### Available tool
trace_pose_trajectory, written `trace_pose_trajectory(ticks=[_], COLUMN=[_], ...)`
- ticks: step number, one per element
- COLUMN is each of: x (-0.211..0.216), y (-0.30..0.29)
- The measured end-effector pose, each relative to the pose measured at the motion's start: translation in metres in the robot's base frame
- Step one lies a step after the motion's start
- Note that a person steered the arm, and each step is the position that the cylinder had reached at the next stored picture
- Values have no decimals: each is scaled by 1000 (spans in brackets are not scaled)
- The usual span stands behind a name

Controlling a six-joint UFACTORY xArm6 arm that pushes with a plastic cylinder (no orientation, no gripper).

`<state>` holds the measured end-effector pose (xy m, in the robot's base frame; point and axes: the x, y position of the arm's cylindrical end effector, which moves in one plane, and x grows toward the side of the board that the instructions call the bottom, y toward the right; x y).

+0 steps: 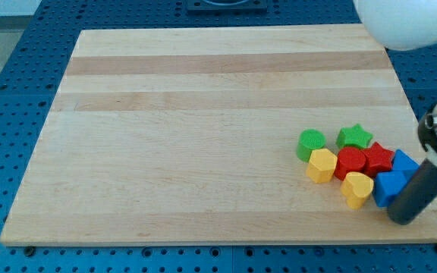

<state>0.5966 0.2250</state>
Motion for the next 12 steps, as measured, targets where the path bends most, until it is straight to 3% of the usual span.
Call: trace_pose_trajectory(ticks=[3, 6, 12], x=[-17, -17, -96], y=[-32, 20, 23])
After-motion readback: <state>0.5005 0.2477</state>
